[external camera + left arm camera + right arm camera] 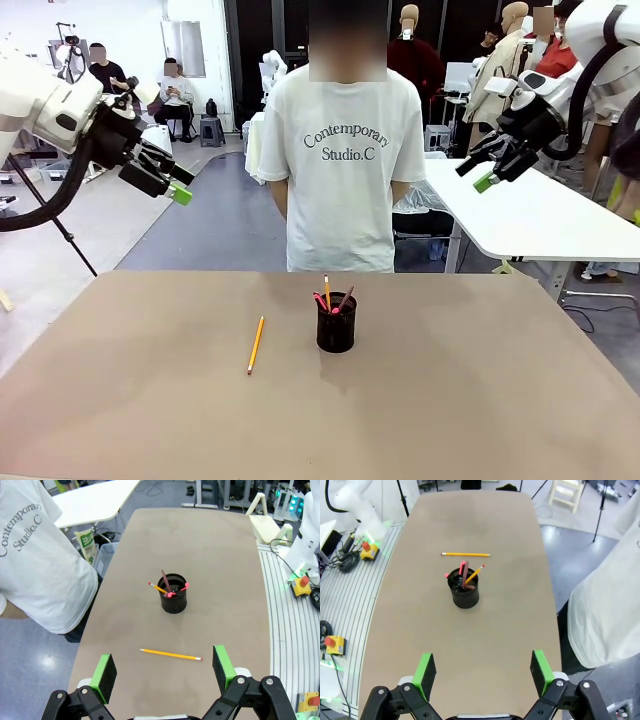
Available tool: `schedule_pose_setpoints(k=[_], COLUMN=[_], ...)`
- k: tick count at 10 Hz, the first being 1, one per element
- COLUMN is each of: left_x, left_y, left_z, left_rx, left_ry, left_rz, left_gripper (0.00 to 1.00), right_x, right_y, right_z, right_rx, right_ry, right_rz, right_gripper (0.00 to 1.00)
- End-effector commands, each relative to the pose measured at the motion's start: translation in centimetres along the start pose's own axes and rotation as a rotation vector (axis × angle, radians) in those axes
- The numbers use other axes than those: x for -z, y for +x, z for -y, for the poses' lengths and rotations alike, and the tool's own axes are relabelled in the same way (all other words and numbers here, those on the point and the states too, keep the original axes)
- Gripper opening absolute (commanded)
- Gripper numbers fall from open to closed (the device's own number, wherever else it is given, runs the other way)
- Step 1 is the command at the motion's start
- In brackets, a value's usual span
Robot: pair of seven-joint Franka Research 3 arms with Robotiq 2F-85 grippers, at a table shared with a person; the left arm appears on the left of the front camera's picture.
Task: Place the pens into the pen holder.
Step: Pick up a writing instrument from the table and place it into the Pen holder.
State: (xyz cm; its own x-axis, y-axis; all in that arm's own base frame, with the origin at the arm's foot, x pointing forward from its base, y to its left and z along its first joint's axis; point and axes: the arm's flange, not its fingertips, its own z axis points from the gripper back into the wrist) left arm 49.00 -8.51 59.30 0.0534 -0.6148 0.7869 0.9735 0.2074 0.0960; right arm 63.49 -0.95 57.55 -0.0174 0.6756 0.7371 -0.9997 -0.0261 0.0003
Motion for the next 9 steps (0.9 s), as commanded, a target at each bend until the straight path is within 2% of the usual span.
schedule_pose_setpoints(k=[1,9], left_x=[-0.06,-0.06], left_y=[0.02,0.02], left_z=[0.08,0.08], left_rx=[0.002,0.002], left_ry=[0.002,0.002], left_rz=[-0.005,-0.005], left_gripper=[1.00,1.00], right_x=[0.15,0.15], right_y=[0.02,0.02], right_z=[-0.42,-0.42], right_rx=[0.008,0.008], right_ry=[-0.003,-0.003], right_rz=[0.001,0.001], right_gripper=[1.00,1.00])
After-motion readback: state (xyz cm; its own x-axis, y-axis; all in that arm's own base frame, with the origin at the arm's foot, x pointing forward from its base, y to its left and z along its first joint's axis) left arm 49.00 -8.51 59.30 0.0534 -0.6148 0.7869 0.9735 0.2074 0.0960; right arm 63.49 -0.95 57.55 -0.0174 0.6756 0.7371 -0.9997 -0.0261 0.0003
